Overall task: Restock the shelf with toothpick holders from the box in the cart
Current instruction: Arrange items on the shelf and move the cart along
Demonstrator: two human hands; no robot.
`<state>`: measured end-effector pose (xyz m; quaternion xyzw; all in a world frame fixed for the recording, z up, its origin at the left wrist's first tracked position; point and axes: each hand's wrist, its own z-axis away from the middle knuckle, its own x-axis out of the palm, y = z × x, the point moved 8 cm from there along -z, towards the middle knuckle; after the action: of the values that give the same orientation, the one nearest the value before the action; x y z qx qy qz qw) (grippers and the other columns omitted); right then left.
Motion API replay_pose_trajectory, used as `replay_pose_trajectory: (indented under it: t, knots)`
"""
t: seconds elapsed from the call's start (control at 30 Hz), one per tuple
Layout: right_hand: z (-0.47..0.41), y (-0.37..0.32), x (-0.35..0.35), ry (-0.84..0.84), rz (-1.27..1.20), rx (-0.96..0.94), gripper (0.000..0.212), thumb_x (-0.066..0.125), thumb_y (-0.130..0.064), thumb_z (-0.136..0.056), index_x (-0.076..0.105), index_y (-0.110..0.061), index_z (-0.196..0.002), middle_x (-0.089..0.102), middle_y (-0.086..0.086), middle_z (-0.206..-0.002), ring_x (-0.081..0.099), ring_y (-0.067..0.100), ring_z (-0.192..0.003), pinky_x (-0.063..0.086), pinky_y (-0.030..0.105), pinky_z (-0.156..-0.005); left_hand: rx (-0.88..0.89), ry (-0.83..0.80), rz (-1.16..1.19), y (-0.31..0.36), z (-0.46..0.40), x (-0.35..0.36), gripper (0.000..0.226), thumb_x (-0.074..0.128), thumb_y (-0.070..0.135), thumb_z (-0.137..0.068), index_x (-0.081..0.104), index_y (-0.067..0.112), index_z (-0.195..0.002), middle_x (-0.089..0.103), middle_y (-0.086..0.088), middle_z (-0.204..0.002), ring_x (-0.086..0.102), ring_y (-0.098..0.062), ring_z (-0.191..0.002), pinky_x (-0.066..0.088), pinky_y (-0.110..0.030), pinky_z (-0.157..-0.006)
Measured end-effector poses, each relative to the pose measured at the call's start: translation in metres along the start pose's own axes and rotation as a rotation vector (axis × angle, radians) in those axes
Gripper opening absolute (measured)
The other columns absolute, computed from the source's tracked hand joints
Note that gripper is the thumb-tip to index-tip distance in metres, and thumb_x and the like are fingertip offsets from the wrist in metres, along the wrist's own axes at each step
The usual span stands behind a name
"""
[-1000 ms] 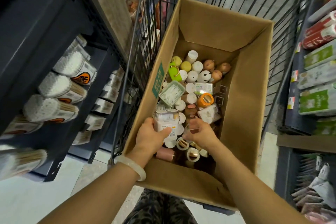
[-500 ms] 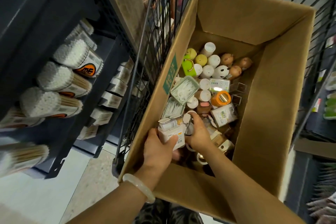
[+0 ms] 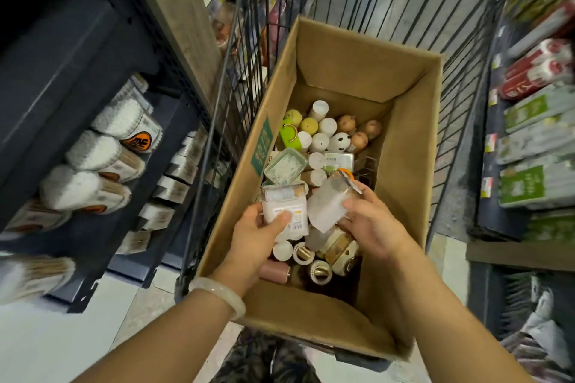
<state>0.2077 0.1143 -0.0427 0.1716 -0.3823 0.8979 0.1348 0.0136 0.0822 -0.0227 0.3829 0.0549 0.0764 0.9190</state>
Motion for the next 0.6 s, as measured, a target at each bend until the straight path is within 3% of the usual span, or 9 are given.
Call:
replay_pose_trajectory:
  t: [0.1,0.2,0.3,0.37,0.47,0.53,0.6]
  knots:
    - [0.017,-0.007,0.007,-0.070,-0.082,-0.011,0.106,0.087,-0.032,-0.045,0.043,-0.007,-0.138,0.053,0.018,-0.134,0.049,0.035,-0.122,0.037,0.046,-0.103,-0.041,-0.090,0.104,0.004,0.016,0.011,0.023,0.064,0.014,-0.087,0.056,0.021,-0.107,0.068,0.001,-0.099,0.065,-0.018,-0.094,0.053,-0.038,-0.085]
    - [0.034,-0.011,0.010,-0.073,-0.141,-0.026,0.106,0.088,-0.036,-0.037,0.051,-0.009,-0.132,0.056,0.018,-0.132,0.052,0.033,-0.122,0.036,0.049,-0.105,-0.018,-0.128,0.143,0.008,0.035,0.016,0.027,0.064,0.014,-0.087,0.055,0.020,-0.112,0.067,-0.004,-0.106,0.065,-0.021,-0.097,0.053,-0.039,-0.086]
    - [0.056,-0.019,0.017,-0.070,-0.135,-0.056,0.097,0.091,-0.035,-0.031,0.059,-0.013,-0.119,0.068,0.012,-0.115,0.066,0.025,-0.102,0.055,0.039,-0.086,0.000,-0.138,0.155,0.008,0.055,0.018,0.024,0.066,0.017,-0.086,0.056,0.024,-0.108,0.068,-0.002,-0.104,0.066,-0.020,-0.093,0.051,-0.044,-0.090]
    - [0.070,-0.025,0.020,-0.064,-0.123,-0.079,0.079,0.089,-0.026,-0.046,0.059,-0.010,-0.118,0.071,0.010,-0.103,0.069,0.022,-0.091,0.059,0.032,-0.073,0.019,-0.138,0.148,0.008,0.068,0.018,0.028,0.067,0.020,-0.085,0.057,0.025,-0.110,0.070,0.001,-0.101,0.067,-0.019,-0.092,0.049,-0.050,-0.091]
    - [0.093,-0.030,0.021,-0.024,-0.076,-0.108,0.056,0.059,-0.001,-0.079,0.047,-0.004,-0.133,0.064,0.014,-0.117,0.062,0.027,-0.104,0.053,0.038,-0.087,0.089,-0.135,0.171,0.014,0.089,0.016,0.028,0.066,0.016,-0.085,0.058,0.022,-0.112,0.071,-0.002,-0.103,0.068,-0.018,-0.093,0.055,-0.039,-0.081]
    - [0.106,-0.034,0.024,-0.034,-0.052,-0.139,0.057,0.056,0.001,-0.077,0.046,-0.005,-0.133,0.059,0.017,-0.126,0.057,0.031,-0.114,0.050,0.041,-0.092,0.137,-0.137,0.190,0.019,0.104,0.012,0.025,0.065,0.013,-0.086,0.059,0.018,-0.110,0.070,-0.006,-0.106,0.068,-0.019,-0.094,0.057,-0.030,-0.075]
    - [0.120,-0.039,0.030,-0.058,-0.040,-0.176,0.061,0.059,-0.002,-0.071,0.049,-0.007,-0.130,0.058,0.017,-0.129,0.055,0.032,-0.117,0.051,0.040,-0.090,0.167,-0.143,0.203,0.022,0.118,0.006,0.021,0.065,0.013,-0.086,0.060,0.018,-0.106,0.070,-0.007,-0.105,0.068,-0.020,-0.096,0.057,-0.030,-0.076]
